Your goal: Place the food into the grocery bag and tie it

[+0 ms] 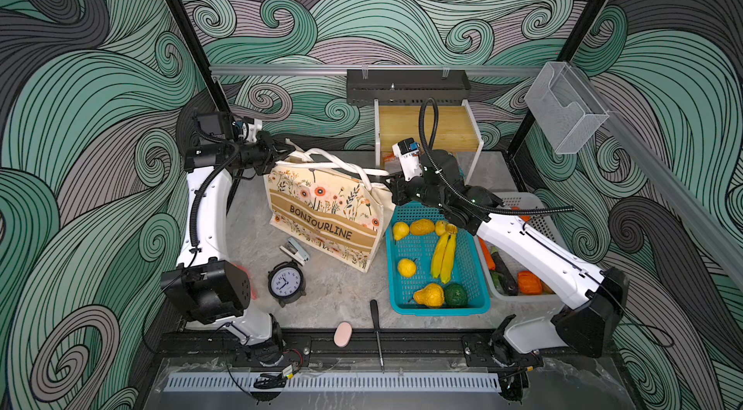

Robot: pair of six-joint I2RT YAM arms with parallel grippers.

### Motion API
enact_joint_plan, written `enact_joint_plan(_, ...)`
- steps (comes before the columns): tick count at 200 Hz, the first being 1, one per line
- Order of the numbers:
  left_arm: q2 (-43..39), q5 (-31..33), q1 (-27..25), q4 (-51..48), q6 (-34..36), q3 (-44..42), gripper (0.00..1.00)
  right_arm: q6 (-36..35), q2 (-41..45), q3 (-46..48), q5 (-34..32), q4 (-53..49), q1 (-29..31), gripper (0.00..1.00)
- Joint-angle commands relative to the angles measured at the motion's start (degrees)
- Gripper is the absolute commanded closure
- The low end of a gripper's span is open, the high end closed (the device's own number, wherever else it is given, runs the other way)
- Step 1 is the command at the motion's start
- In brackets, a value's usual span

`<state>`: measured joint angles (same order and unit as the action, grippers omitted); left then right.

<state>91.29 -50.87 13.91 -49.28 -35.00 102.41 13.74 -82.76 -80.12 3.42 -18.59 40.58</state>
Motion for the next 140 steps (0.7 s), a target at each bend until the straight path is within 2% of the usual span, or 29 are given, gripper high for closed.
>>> enact_joint_plan(1, 1.2, 12.0, 8.6, 13.6, -0.9, 4.2, 1.0, -2.8, 5.3, 5.1, -15.3, -12.9, -6.6, 1.0)
enact_joint_plan(21, 1.7, 11.8, 8.6, 15.0, -1.6, 3.7, 1.0, -4.2, 5.9, 7.8, -14.5, -11.5, -6.6, 1.0)
enact_joint_plan(41, 2.2, 12.0, 8.5, 15.7, -2.1, 3.7, 1.0, -4.5, 5.5, 8.1, -10.9, -10.8, -6.2, 1.0)
enact_joint_plan(80, 2.2, 12.7, 8.5, 15.1, -2.3, 5.0, 1.0, -5.7, 4.3, 11.0, -15.3, -10.7, -6.7, 1.0)
enact_joint_plan(140, 1.5, 12.6, 8.6, 16.3, -2.8, 1.7, 1.0, -5.7, 3.0, 15.3, -12.7, -7.7, -7.4, 1.0)
